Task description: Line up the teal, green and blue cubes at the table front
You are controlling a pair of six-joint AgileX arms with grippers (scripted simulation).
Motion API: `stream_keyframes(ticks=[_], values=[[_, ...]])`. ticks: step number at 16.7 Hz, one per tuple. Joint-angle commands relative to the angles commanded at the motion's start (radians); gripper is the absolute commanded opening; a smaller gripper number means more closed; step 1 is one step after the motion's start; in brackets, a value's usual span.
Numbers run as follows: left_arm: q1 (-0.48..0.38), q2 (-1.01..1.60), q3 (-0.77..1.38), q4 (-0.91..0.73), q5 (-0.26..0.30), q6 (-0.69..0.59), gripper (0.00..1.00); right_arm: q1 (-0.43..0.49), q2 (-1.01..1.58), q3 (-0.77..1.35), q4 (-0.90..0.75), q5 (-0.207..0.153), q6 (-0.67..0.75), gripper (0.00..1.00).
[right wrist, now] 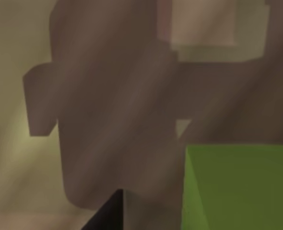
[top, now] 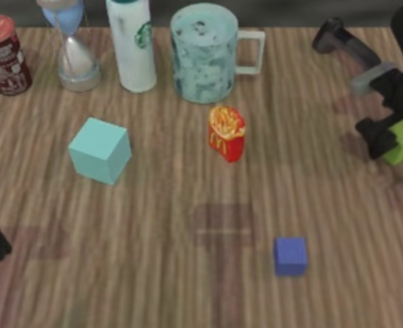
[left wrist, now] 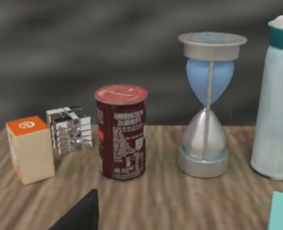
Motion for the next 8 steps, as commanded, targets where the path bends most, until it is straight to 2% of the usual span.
stream_keyframes(ticks=[6,8], values=[[0.000,0.000,0.000,0.000,0.000,0.000,1.00,0.000,0.000,0.000,0.000,0.000,0.000,0.02],[0.000,0.000,0.000,0.000,0.000,0.000,1.00,0.000,0.000,0.000,0.000,0.000,0.000,0.00]])
